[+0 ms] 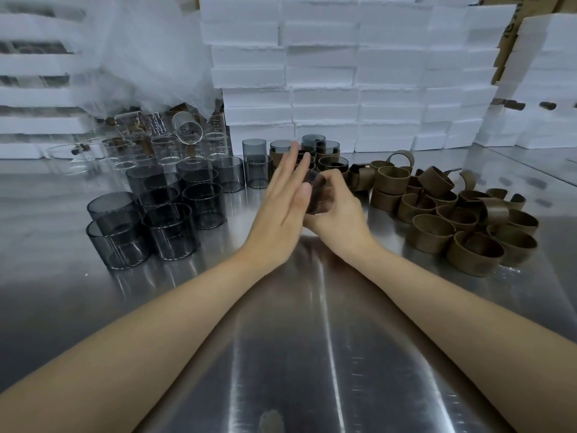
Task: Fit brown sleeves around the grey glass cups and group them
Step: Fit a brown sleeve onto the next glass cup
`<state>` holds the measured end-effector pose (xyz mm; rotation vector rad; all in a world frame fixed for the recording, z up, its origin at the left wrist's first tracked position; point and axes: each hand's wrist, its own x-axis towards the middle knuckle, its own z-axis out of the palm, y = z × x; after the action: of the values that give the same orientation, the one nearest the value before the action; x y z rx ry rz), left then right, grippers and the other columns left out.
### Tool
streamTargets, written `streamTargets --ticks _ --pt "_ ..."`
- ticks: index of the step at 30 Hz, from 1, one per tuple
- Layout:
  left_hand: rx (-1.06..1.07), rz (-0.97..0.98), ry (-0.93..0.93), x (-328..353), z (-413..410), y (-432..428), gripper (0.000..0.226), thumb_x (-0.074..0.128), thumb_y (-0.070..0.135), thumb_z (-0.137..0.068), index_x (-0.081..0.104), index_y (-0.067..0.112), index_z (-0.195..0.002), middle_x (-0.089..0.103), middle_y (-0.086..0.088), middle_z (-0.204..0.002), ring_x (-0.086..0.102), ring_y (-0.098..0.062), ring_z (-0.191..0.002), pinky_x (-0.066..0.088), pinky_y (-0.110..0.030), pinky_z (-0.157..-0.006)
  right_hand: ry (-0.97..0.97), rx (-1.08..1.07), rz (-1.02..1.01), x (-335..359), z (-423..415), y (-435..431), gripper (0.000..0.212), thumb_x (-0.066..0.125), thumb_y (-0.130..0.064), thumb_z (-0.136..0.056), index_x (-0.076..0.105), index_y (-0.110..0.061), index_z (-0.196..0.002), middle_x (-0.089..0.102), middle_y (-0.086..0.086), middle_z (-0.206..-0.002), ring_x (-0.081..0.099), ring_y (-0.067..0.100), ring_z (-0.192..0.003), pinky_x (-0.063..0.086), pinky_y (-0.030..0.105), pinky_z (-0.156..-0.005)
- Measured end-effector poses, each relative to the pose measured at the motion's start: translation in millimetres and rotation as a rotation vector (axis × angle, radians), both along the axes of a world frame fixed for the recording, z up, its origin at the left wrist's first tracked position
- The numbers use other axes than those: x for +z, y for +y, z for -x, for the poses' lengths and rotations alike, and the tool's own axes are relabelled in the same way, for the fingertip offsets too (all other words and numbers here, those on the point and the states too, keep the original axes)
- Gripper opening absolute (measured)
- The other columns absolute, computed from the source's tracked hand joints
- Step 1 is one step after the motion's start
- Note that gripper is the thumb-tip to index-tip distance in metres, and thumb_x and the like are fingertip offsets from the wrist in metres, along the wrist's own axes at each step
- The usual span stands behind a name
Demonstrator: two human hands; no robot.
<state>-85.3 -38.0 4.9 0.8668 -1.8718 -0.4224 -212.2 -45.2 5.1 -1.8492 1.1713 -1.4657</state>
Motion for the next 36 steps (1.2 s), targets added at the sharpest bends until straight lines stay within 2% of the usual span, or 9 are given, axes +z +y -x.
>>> streamTargets --ticks 4,6,10,16,19,24,27,32,36 --pt "0.093 -0.156 0.054 -4.2 -4.6 -2.9 0.063 0.021 0.052 -0.101 0.006 0.026 -0.157 0.005 0.012 -0.164 0.004 0.008 -0.144 0.006 0.0 -0.107 0.147 0.023 0.046 -0.2 -0.5 2.0 0.041 0.071 0.002 -0.068 0.045 -0.018 -0.093 0.062 0.003 -0.081 0.063 0.019 -0.074 0.054 0.04 -0.069" --pt "0.109 -0.285 0.191 -4.5 -6.0 -3.8 0.07 0.013 0.067 -0.093 0.017 0.032 -0.154 0.027 0.009 -0.159 0.022 -0.001 -0.144 0.016 -0.01 -0.111 0.203 0.058 0.068 -0.3 -0.8 3.2 0.042 0.066 0.004 -0.065 0.044 -0.018 -0.093 0.057 0.002 -0.084 0.058 0.023 -0.076 0.052 0.048 -0.07" --pt "0.046 -0.318 0.458 0.7 -3.5 -3.0 0.05 0.015 0.064 -0.089 0.045 0.046 -0.125 0.06 0.011 -0.13 0.056 -0.012 -0.123 0.042 -0.044 -0.109 0.182 0.098 0.095 2.7 -0.6 6.0 0.048 0.066 0.003 -0.065 0.043 -0.029 -0.092 0.057 -0.008 -0.084 0.056 0.012 -0.074 0.053 0.039 -0.067" --pt "-0.006 -0.602 0.715 12.4 -7.8 -2.1 0.06 0.018 0.052 -0.104 0.071 0.023 -0.104 0.075 -0.008 -0.097 0.072 -0.023 -0.094 0.058 -0.04 -0.084 0.133 0.247 0.033 1.8 -2.3 9.1 0.051 0.067 0.009 -0.068 0.044 -0.027 -0.095 0.063 -0.001 -0.098 0.061 0.017 -0.082 0.055 0.041 -0.07" --pt "-0.178 -0.837 0.82 13.4 -11.6 -4.6 0.066 0.019 0.055 -0.103 0.071 0.013 -0.105 0.075 -0.01 -0.093 0.074 -0.021 -0.083 0.06 -0.031 -0.067 0.101 0.308 0.062 3.4 -4.7 11.8 0.063 0.063 0.018 -0.073 0.039 -0.034 -0.097 0.059 -0.013 -0.11 0.061 0.003 -0.099 0.051 0.024 -0.081" --pt "-0.227 -0.905 0.815 9.1 -6.2 -12.2 0.075 0.016 0.061 -0.1 0.06 0.005 -0.123 0.072 -0.014 -0.105 0.072 -0.022 -0.089 0.061 -0.033 -0.075 0.08 0.306 0.033 5.2 -2.3 10.0 0.05 0.053 0.022 -0.076 0.031 -0.013 -0.105 0.054 0.017 -0.104 0.054 0.012 -0.085 0.041 0.017 -0.074" --pt "-0.191 -0.875 0.769 8.3 -5.9 -12.4 0.078 0.015 0.061 -0.099 0.062 0.001 -0.117 0.072 -0.018 -0.104 0.072 -0.025 -0.093 0.06 -0.036 -0.076 0.029 0.302 0.02 2.8 -2.4 7.1 0.054 0.05 0.026 -0.073 0.029 -0.016 -0.1 0.043 0.007 -0.085 0.042 0.008 -0.074 0.034 0.02 -0.063" --pt "-0.151 -0.727 0.605 4.0 0.6 -7.7 0.076 0.019 0.064 -0.093 0.058 0.011 -0.13 0.069 -0.015 -0.118 0.066 -0.026 -0.111 0.051 -0.042 -0.099 -0.132 0.208 -0.037 0.6 -4.6 -1.6 0.068 0.04 0.03 -0.068 0.035 -0.028 -0.102 0.049 0.001 -0.094 0.052 0.001 -0.079 0.045 0.018 -0.067" --pt "-0.238 -0.633 0.424 1.1 5.6 -5.1 0.064 0.057 0.06 -0.085 0.05 0.018 -0.132 0.067 -0.008 -0.122 0.066 -0.017 -0.108 0.052 -0.034 -0.093 -0.066 0.085 -0.004 2.0 1.9 -5.9 0.061 0.038 0.021 -0.069 0.037 -0.024 -0.111 0.054 -0.007 -0.087 0.054 -0.004 -0.071 0.049 0.021 -0.061"
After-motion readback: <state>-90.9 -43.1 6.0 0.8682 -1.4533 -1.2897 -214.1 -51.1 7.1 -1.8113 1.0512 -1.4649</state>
